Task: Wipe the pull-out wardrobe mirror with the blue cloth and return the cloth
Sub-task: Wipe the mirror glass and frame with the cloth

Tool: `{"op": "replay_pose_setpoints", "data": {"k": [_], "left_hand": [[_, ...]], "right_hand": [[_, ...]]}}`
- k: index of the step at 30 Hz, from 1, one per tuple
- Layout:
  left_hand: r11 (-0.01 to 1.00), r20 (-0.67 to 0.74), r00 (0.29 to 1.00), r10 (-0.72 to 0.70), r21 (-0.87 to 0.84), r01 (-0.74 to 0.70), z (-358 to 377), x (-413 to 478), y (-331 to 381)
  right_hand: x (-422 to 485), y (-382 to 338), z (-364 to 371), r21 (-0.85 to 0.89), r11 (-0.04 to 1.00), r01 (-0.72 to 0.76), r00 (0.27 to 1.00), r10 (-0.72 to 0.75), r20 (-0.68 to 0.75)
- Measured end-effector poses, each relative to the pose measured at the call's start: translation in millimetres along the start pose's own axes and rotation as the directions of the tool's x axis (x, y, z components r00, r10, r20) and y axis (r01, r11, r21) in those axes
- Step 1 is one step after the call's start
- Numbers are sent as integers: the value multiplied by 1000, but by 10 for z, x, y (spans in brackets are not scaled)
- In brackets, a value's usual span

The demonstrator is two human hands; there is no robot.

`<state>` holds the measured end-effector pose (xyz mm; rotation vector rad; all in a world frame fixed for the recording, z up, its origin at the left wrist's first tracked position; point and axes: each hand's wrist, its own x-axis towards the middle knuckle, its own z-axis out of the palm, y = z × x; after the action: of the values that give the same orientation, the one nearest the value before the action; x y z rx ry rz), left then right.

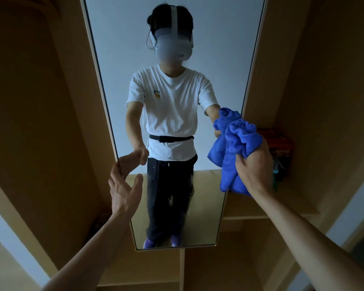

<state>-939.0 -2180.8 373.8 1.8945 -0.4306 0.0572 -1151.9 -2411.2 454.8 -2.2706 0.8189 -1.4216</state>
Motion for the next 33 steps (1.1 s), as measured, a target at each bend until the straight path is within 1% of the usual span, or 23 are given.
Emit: {"op": "replay_pose_setpoints", "data": {"k": [3, 6, 9, 12, 19, 24, 27, 30, 33], "left_hand": [[999, -14, 1000, 14, -28, -14, 3, 13, 33], [999, -14, 999, 38, -34, -39, -13, 29, 44], [995, 11, 995, 97, -10, -97, -78, 53, 14], [991, 51, 990, 135, -4, -135, -155, 77, 7], [988, 71, 986, 154, 2, -154, -202, 53, -37], [991, 96, 986, 133, -42, -130, -242, 103, -80], [988, 130, 981, 141, -79, -132, -282, 133, -98], [995, 145, 985, 90, -48, -84, -309, 151, -127], [996, 163, 984, 75, -56, -67, -333, 164, -156]], "right_hand": [[-18, -31, 55, 20, 1000, 3, 999, -2, -51], [-16, -70, 144, 4, 999, -35, 993, 35, -111], [-32, -118, 251, -44, 997, -70, 980, 60, -189], [-55, -166, 328, -51, 997, -61, 972, 48, -228], [-98, -325, 435, -3, 999, -43, 979, 41, -200], [-200, -595, 607, 35, 999, -4, 992, 8, -127], [-279, -725, 747, 8, 999, 33, 995, -32, -91], [-352, -826, 923, -15, 998, 57, 998, -57, -15], [-454, -964, 1105, -90, 988, 123, 992, -122, 17]]}}
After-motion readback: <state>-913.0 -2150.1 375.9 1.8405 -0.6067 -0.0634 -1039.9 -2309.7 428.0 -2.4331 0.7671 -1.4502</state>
